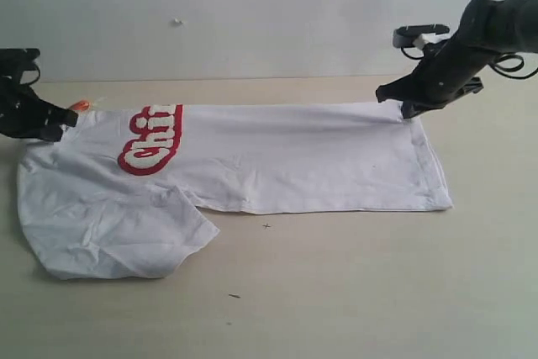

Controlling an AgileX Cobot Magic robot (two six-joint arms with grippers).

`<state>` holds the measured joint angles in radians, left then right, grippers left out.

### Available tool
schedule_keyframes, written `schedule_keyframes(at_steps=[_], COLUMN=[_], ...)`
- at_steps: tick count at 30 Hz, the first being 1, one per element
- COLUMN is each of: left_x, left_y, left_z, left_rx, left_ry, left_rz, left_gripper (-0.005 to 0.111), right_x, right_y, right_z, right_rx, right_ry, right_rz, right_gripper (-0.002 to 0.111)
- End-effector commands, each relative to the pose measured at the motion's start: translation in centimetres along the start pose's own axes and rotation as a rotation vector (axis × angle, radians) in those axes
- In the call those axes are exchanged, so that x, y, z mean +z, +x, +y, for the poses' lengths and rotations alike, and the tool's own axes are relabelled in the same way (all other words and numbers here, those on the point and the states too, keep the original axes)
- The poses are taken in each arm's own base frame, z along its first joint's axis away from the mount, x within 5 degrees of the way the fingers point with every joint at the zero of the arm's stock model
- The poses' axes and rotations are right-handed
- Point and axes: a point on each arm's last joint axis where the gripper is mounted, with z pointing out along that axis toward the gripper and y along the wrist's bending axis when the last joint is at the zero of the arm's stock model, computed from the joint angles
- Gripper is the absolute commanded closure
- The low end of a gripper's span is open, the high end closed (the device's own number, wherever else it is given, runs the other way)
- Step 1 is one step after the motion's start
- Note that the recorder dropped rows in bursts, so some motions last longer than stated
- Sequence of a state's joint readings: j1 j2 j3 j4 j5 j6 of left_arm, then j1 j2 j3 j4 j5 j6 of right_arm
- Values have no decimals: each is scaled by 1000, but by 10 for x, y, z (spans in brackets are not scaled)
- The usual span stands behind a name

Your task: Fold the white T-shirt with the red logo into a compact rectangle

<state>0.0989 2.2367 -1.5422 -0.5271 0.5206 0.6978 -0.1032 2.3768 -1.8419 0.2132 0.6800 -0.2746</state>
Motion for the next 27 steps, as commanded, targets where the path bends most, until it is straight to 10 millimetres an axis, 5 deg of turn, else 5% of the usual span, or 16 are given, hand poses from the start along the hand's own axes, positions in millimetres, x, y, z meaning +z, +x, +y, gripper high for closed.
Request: schedule_keyframes(at_steps=[1,10,14,16,18,21,27], left_x=[-56,-109,-103,-94,-86,-74,-50], left_y=[-13,17,77,99,111,115,135], left_z=[-18,-112,-198,-222,-242,-253,-245], left_rx=[87,361,546,620,658,634,655], left_ry=[61,243,307,324,322,260,176], left_rz=[-13,92,210,239,233,199,312], left_gripper=[107,107,106,96,73,42,42], right_x=[-47,-58,-41,-37,-37,-36,-36], right_y=[-10,21,57,62,61,59,58], right_z=[7,15,14,15,15,18,18], right_rx=[-34,-30,-36,-21,-3,3,-9], right_ry=[-56,-97,-74,-74,-80,-87,-88], right_rz=[-14,41,79,81,70,53,35], right_gripper=[108,108,108,108,108,108,108])
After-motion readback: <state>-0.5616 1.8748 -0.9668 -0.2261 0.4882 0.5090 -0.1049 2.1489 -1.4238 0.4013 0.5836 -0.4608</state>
